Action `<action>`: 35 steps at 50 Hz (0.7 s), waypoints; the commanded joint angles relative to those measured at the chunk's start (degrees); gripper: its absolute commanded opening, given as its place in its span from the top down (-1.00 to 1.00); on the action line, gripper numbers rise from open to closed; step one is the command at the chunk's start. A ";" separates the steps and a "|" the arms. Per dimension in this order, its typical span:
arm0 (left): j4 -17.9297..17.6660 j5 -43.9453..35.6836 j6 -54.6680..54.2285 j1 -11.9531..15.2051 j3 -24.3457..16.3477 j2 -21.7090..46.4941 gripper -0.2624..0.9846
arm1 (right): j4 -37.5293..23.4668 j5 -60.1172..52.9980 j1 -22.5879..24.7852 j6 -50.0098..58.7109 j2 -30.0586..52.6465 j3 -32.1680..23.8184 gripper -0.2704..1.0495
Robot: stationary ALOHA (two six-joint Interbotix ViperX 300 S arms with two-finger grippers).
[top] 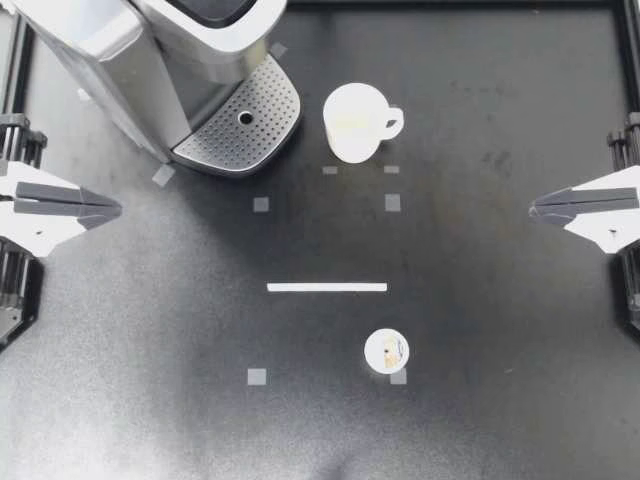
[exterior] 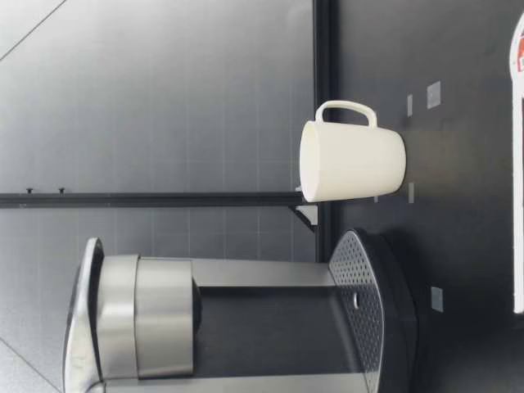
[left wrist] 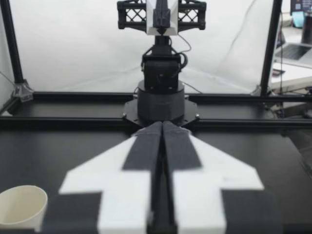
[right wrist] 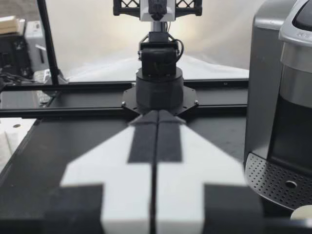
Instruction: Place the coffee capsule inside the capsule container, then place the cup onto the center of the cup tray.
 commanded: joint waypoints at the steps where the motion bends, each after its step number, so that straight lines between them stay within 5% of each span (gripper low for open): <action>1: -0.18 -1.05 -0.18 0.88 -1.32 0.00 0.29 | 0.00 -0.35 -0.18 0.18 0.35 -0.18 0.44; 19: -0.18 -3.78 0.35 0.88 -0.44 0.00 0.40 | 1.32 22.59 0.44 3.60 13.18 -5.89 0.48; 35: -0.18 -3.87 0.26 0.88 -0.26 0.09 0.40 | 3.08 27.95 9.67 5.71 25.75 -7.82 0.48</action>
